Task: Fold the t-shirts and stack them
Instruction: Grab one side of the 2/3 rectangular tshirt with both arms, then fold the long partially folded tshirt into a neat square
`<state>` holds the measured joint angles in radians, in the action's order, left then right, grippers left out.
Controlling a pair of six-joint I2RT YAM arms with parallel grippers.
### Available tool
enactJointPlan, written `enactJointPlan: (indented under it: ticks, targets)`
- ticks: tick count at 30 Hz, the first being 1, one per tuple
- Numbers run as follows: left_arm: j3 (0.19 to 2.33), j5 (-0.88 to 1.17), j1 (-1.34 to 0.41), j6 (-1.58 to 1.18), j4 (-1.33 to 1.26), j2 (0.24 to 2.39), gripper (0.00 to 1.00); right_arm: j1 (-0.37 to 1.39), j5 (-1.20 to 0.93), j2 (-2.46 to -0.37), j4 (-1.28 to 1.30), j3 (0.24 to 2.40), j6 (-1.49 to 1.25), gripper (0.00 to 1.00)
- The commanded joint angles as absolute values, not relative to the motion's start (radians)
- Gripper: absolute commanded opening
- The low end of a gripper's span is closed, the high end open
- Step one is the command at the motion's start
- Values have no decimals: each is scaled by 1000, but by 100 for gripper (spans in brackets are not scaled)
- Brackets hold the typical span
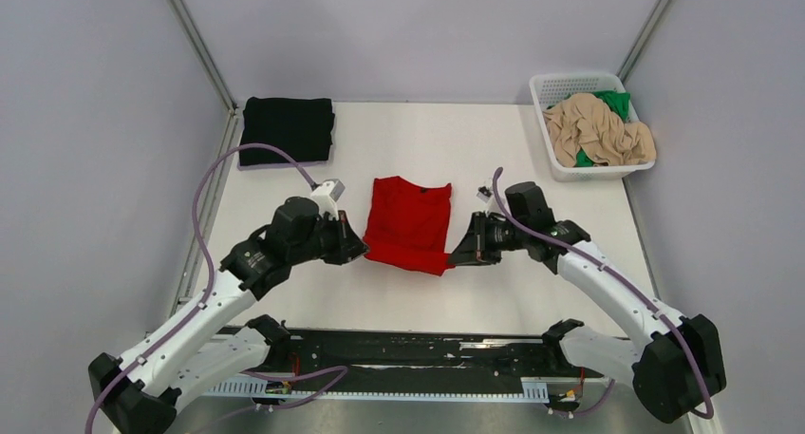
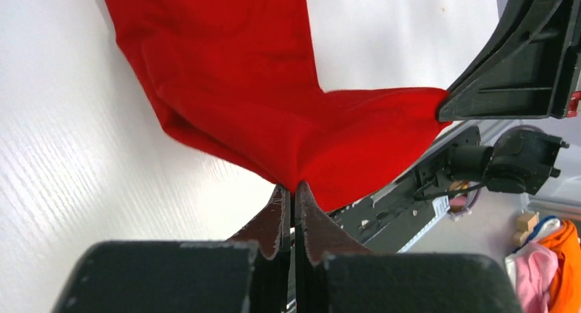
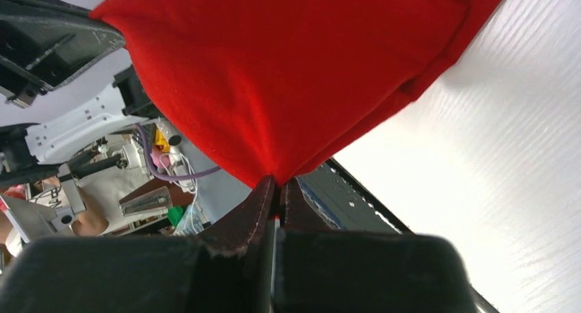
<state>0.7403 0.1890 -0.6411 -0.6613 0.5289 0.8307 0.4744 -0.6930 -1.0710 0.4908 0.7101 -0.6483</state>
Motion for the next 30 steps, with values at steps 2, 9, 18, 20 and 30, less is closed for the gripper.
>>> enactJointPlan:
  ticks: [2,9,18,20,30]
  targets:
    - [843,31,-637,-637,455,883,0,400,-697,-1128,477,862,-613,0]
    - [983,-55,-533,-578,364,1115,0,309,-737,-1332,403,976,-588,0]
    - [1061,-66,-442,-534,243,1358,0,244,-679,-1540,328,1112,-589,0]
    - [1089,-62,-422,-525,234,1417,0,236,-677,-1581,322,1134,-581,0]
    - [1182,-110,-385,-466,125,1680,0,198,-588,-1818,247,1238,-567,0]
